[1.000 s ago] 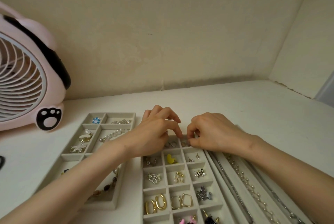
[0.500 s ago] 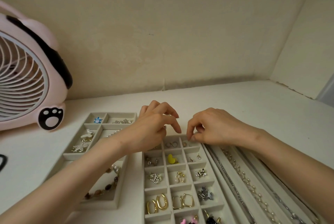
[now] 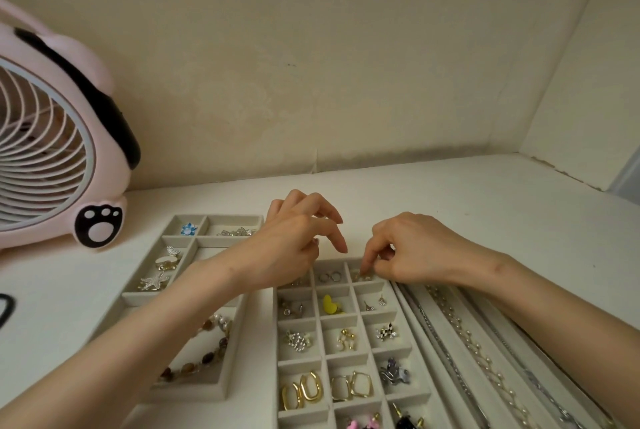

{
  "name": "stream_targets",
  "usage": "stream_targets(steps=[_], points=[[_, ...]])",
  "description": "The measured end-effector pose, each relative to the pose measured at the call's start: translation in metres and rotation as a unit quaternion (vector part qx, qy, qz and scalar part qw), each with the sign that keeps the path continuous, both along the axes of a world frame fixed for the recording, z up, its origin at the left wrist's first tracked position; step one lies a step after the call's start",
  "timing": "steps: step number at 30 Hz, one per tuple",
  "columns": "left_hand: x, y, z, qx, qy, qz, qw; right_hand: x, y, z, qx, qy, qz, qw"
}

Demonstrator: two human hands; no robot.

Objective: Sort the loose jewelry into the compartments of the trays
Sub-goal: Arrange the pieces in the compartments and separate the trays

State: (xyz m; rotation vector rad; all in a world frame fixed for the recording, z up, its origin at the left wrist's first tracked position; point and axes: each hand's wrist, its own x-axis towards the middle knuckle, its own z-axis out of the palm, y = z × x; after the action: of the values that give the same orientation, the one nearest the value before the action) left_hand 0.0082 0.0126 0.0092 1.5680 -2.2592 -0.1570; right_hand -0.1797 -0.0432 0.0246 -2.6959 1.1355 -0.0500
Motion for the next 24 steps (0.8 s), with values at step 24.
stream_targets(steps=[24], points=[[-0.007, 0.015, 0.005, 0.032, -0.115, -0.068, 0.99, 0.001, 0.012, 0.002, -0.054, -0.044, 0.004, 0.998]])
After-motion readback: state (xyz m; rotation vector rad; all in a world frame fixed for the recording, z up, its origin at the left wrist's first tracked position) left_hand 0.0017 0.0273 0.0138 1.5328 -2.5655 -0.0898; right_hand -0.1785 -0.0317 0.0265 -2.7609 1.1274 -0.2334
